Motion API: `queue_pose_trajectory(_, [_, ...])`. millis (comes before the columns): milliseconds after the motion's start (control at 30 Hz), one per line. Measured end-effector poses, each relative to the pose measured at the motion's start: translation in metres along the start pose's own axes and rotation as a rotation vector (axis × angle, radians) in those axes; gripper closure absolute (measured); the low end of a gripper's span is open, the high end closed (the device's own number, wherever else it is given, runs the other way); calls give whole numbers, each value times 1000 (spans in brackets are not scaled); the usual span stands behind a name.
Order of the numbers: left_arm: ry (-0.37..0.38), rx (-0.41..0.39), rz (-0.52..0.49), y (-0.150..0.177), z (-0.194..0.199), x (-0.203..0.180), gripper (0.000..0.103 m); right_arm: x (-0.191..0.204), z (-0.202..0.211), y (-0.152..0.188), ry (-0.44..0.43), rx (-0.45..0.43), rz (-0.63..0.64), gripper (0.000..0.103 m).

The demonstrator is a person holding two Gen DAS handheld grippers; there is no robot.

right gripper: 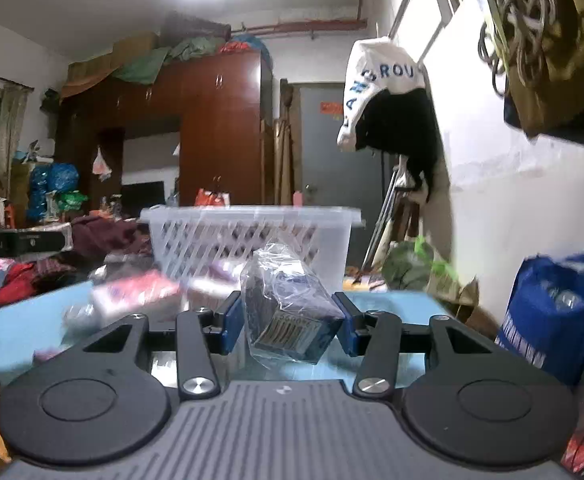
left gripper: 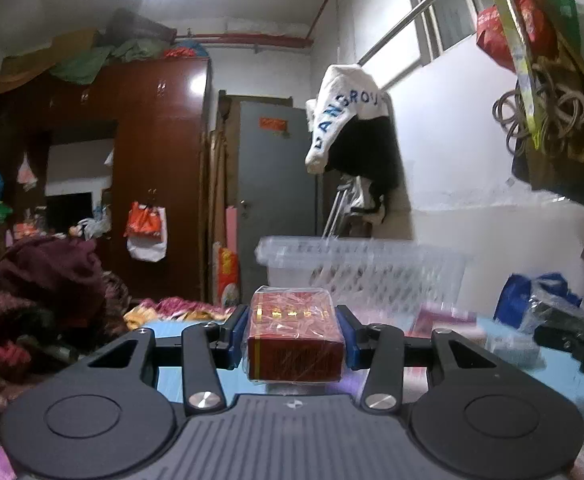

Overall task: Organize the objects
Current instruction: 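Carry both held boxes over the white basket and release them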

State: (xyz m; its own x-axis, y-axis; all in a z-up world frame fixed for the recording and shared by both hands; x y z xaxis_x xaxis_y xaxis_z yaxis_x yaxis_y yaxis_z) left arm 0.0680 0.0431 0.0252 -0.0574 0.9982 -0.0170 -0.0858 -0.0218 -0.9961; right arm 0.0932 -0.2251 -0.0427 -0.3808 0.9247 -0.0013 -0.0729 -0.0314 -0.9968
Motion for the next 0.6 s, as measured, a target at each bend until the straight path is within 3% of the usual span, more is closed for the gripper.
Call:
queue_pose_trajectory(200, [66, -3, -11, -64, -43, -14, 54, 2, -38, -56, -7, -50, 22, 52])
queue_pose_trajectory(333, [81, 41, -24, -104, -96, -31, 54, -7, -95, -107, -57, -33, 7, 52])
queue_pose_trajectory(533, [58, 181, -27, -106, -173, -42, 53, -16, -169, -124, -46, 88, 48, 52])
queue_pose_trajectory(600, [55, 202, -20, -100, -186, -40, 47, -15, -178, -119, -52, 113, 61, 43])
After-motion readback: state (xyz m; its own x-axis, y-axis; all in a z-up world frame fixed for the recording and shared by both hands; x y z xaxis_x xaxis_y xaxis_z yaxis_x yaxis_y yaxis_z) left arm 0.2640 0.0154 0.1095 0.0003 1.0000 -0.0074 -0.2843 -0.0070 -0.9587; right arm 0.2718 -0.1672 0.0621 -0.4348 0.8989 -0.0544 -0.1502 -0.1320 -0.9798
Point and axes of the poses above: each gripper's, at about its wrist camera, not at the fingertips, and z roughly against the way its jaws point, x to its left, y to its underside, the point moved 1 cm from there along -z, roughly the way its jaws point, and after that the axes turned 2 degrees about -y, right-handed, at the moved point
